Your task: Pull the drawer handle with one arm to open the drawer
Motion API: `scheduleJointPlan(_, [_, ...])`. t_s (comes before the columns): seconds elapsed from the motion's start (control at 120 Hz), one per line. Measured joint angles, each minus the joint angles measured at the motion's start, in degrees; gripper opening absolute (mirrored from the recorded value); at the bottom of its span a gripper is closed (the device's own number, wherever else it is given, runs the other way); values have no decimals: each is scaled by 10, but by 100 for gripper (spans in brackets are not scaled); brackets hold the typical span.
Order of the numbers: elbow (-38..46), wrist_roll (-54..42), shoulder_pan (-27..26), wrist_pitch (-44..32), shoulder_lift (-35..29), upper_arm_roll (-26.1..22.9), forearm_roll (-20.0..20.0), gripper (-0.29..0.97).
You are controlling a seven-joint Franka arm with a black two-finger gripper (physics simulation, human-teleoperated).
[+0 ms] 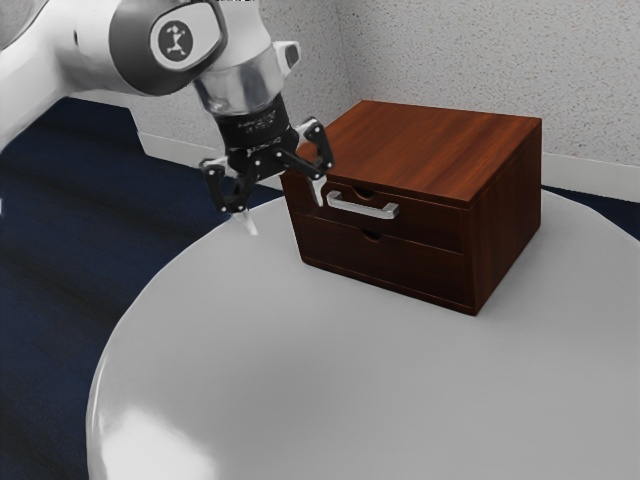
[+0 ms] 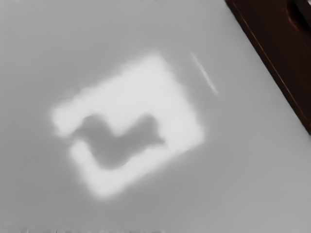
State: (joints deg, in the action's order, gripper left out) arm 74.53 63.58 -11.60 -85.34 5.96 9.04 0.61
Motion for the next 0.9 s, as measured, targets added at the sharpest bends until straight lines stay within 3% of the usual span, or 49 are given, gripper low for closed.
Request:
scheduleJointPlan(0.042, [87, 39, -24, -46, -56, -1, -22, 61])
scheduleJointPlan(0.117, [170, 103, -56, -121, -112, -1, -58, 61])
scheduleJointPlan(0.208, [219, 176, -29, -204, -149, 3, -89, 60])
scheduleJointPlan(0.467, [228, 340, -21, -323, -124, 13, -109, 59])
scheduleJointPlan(0.9, [227, 464, -23, -364, -64, 13, -117, 59])
